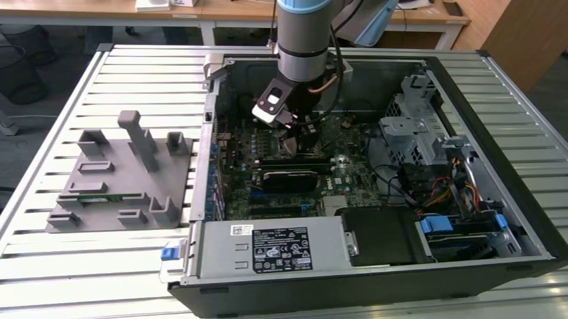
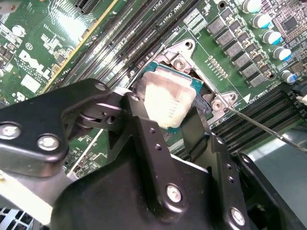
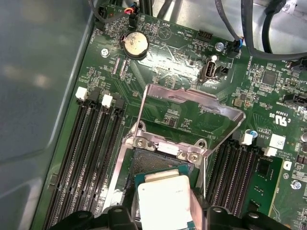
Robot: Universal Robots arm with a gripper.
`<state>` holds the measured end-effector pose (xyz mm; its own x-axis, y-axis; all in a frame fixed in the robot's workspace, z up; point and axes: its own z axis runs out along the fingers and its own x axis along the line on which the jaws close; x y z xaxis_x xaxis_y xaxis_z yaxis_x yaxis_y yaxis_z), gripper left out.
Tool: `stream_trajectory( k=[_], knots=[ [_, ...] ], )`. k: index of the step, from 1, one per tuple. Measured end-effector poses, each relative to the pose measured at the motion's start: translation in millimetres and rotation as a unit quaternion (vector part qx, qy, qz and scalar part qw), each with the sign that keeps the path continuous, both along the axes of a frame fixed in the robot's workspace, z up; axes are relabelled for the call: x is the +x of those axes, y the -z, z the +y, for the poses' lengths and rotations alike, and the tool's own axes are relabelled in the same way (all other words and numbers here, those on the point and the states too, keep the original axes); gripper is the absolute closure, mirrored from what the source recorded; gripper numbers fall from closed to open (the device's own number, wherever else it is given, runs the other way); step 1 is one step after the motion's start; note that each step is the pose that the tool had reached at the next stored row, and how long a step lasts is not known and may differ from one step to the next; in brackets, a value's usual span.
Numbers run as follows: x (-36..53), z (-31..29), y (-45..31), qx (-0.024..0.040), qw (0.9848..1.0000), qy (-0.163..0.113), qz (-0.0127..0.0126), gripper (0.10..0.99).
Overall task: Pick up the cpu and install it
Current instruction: 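Place the cpu into insertion slot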
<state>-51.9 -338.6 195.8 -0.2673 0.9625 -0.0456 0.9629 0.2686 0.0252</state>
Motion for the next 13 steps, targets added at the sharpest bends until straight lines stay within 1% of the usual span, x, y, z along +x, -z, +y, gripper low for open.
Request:
stream_trajectory(
  k=[1,6,10,13],
  knots=[
    [0.0,0.0,0.0,-0.0001,1.0,0.0,-0.0001,0.576],
    [0.2,0.2,-1.4,0.0003,1.0,0.002,-0.0004,0.58],
    [0.1,0.6,-2.6,0.0001,0.9999,0.015,-0.0003,0.58],
    [0.1,1.3,-3.4,0.0004,0.9998,0.02,-0.0003,0.58]
  ],
)
